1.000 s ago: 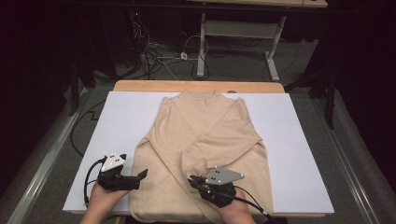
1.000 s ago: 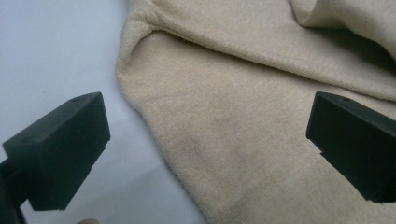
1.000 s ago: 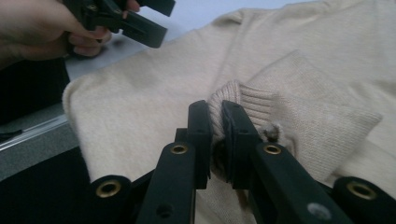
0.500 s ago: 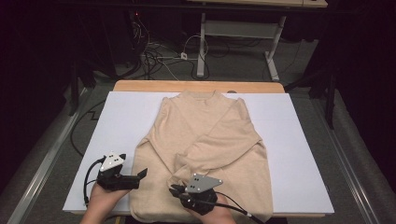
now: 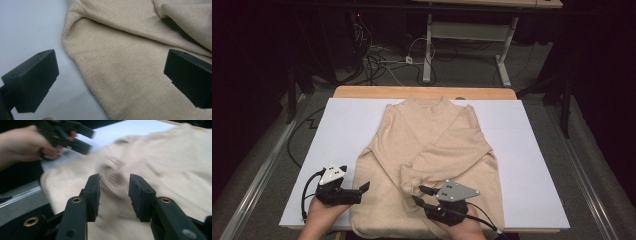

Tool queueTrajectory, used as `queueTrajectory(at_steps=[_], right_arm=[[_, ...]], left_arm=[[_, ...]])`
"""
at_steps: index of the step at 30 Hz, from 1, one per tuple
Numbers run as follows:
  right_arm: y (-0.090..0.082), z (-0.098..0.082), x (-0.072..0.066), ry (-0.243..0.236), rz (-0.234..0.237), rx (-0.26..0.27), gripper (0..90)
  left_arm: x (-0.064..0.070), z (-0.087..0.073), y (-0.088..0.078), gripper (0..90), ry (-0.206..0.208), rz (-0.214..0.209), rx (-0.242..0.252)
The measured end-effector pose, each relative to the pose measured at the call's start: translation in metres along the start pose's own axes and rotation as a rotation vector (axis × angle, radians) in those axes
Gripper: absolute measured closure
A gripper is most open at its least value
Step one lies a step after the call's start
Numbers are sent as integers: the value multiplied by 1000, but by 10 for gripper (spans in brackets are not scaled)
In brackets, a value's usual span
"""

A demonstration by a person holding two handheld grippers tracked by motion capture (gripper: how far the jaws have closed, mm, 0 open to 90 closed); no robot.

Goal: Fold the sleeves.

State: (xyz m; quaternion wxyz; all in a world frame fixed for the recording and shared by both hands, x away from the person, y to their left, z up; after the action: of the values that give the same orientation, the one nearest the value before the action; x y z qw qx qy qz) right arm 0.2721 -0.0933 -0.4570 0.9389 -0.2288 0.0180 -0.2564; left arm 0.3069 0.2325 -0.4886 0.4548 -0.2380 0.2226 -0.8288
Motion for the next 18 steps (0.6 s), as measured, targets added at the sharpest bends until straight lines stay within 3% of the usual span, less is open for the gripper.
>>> queueTrajectory(at_steps=[13, 18], right_arm=[[-63, -56, 45, 90, -197, -70, 549], [-78, -73, 57, 124, -245, -53, 505]], left_arm=[[9, 4, 4, 0, 2, -21, 1], [18, 9, 3, 0, 1, -30, 17]])
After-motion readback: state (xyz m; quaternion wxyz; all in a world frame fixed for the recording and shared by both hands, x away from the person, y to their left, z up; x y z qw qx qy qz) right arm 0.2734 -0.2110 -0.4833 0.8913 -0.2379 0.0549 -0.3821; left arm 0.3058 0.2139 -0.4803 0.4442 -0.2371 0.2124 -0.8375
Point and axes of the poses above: each handheld gripper's, and its own axes: y roughly forward along the jaws, z roughly out of its top, x roughly to its right, the point moved 2 cm from there along y, roughly forward along the jaws, and after that the axes turned 8 degrees about -y, right-handed, at the moved point
